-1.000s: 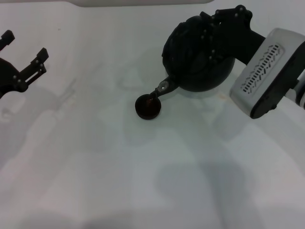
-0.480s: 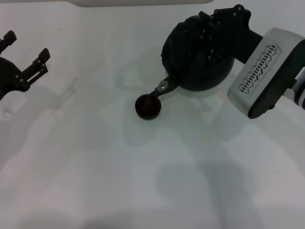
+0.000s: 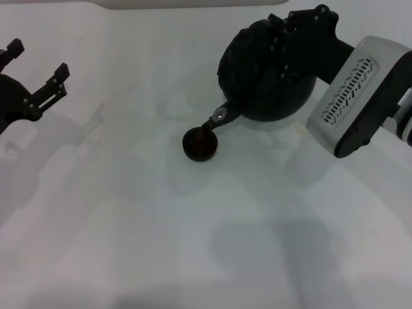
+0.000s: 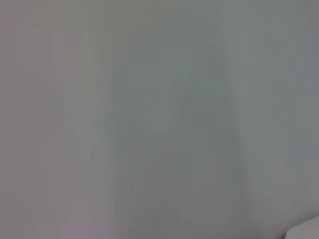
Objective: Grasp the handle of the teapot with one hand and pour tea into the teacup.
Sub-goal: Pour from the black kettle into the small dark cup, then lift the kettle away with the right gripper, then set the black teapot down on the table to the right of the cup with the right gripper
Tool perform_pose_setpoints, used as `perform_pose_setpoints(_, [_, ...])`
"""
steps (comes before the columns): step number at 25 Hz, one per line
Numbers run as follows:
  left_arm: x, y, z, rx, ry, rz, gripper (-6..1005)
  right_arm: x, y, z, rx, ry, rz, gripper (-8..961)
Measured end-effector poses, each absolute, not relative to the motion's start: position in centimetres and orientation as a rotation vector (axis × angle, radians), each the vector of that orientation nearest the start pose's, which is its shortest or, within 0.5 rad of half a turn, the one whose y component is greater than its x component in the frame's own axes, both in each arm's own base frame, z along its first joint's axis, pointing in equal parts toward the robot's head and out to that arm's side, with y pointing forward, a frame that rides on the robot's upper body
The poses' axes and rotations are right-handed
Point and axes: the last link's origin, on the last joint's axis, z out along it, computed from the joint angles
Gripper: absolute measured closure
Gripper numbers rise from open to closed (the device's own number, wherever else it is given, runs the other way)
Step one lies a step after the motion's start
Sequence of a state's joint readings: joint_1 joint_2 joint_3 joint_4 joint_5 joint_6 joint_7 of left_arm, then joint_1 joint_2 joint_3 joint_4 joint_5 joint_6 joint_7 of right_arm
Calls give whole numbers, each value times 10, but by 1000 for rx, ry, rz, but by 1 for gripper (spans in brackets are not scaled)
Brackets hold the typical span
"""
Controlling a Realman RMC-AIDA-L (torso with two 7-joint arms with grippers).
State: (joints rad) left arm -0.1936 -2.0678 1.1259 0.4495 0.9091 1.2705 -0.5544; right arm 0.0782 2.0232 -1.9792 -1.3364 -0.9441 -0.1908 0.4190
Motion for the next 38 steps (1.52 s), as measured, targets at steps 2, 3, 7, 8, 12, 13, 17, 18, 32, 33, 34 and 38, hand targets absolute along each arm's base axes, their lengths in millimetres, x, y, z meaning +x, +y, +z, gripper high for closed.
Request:
perform_pose_setpoints(2, [-336, 285, 12, -1977, -348, -734, 123, 196, 325, -42, -2112, -279, 110, 850])
perform_pose_setpoints(3, [-336, 285, 12, -1977, -348, -734, 123, 196, 325, -42, -2112, -280, 110, 850])
perform_pose_setpoints(7, [-336, 286, 11, -1977, -350, -730, 123, 196, 325, -41, -2110, -280, 110, 849])
perform_pose_setpoints(8, [-336, 286, 11, -1977, -351, -726, 124, 196, 325, -41, -2110, -281, 111, 849])
perform_pose_setpoints(12, [-336, 287, 11, -1977, -348, -719, 124, 195, 327, -41, -2110, -286, 112, 849])
perform_pose_setpoints(13, [-336, 287, 11, -1977, -347, -718, 124, 195, 327, -41, -2111, -286, 111, 849])
perform_pose_setpoints(17, [-336, 288, 11, -1978, -345, -717, 123, 196, 328, -41, -2112, -282, 108, 848])
perform_pose_setpoints(18, [-336, 289, 11, -1978, -345, -717, 123, 196, 328, -41, -2112, -280, 108, 848])
perform_pose_setpoints(32, [-336, 291, 11, -1979, -348, -709, 123, 216, 332, -21, -2094, 23, 385, 846])
perform_pose_setpoints(33, [-336, 291, 11, -1979, -347, -709, 123, 218, 331, -22, -2099, 34, 392, 846])
perform_pose_setpoints(34, [-336, 291, 11, -1979, -346, -709, 123, 220, 330, -23, -2104, 50, 401, 846])
perform_pose_setpoints(38, [-336, 292, 12, -1979, -343, -707, 124, 229, 329, -21, -2106, 161, 438, 846])
